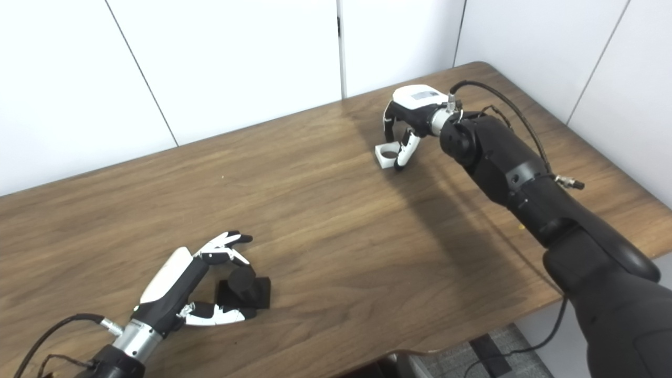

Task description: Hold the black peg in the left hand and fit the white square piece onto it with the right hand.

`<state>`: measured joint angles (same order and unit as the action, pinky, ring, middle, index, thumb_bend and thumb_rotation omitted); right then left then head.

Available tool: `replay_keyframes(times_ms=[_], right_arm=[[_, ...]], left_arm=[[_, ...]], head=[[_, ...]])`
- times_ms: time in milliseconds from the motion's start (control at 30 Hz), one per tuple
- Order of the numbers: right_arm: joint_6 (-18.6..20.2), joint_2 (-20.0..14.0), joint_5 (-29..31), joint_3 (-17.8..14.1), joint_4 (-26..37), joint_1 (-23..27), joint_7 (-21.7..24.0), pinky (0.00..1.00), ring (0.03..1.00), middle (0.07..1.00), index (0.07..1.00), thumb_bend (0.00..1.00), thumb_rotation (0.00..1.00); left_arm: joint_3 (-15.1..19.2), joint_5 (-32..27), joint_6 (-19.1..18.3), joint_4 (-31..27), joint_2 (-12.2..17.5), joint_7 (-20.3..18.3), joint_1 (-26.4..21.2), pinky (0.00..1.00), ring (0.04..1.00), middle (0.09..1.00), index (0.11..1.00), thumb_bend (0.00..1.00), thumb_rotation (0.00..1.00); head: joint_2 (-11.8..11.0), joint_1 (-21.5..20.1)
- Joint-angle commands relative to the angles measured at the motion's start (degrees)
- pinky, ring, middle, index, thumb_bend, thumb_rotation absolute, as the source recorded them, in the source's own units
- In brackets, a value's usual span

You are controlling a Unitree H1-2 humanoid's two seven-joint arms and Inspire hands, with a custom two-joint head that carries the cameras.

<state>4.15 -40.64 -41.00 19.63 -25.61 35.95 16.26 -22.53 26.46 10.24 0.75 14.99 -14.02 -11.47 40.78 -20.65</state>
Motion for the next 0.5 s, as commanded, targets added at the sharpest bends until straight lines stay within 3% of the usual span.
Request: replay_keyframes(times_ms=[0, 267, 467], right_arm=[[0.3, 0.7, -0.4, 0.2, -0.4, 0.2, -0.1, 0.68, 0.795, 0.754, 0.485, 0.51, 0.14], [-0.3, 0.3, -0.1, -0.2, 0.2, -0.4, -1.0, 0.68, 0.797, 0.75, 0.485, 0.51, 0.14], [-1.4, 0.2, 0.8, -2.0, 4.3, -1.4, -1.9, 0.71, 0.799, 0.752, 0.483, 0.52, 0.14]], left_arm=[[-0.3, 1.6, -3.0, 0.9, 1.7, -2.2, 1.4, 0.85, 0.943, 0.877, 0.491, 0.52, 0.06], [-0.4, 1.8, -2.0, 1.4, 1.8, -1.8, 1.5, 0.86, 0.941, 0.876, 0.491, 0.52, 0.06], [-0.4, 1.8, -2.4, 1.2, 2.2, -2.1, 1.5, 0.87, 0.943, 0.877, 0.491, 0.52, 0.06]], head=[[0.0, -0.1], [0.4, 0.1], [0.5, -0.3]])
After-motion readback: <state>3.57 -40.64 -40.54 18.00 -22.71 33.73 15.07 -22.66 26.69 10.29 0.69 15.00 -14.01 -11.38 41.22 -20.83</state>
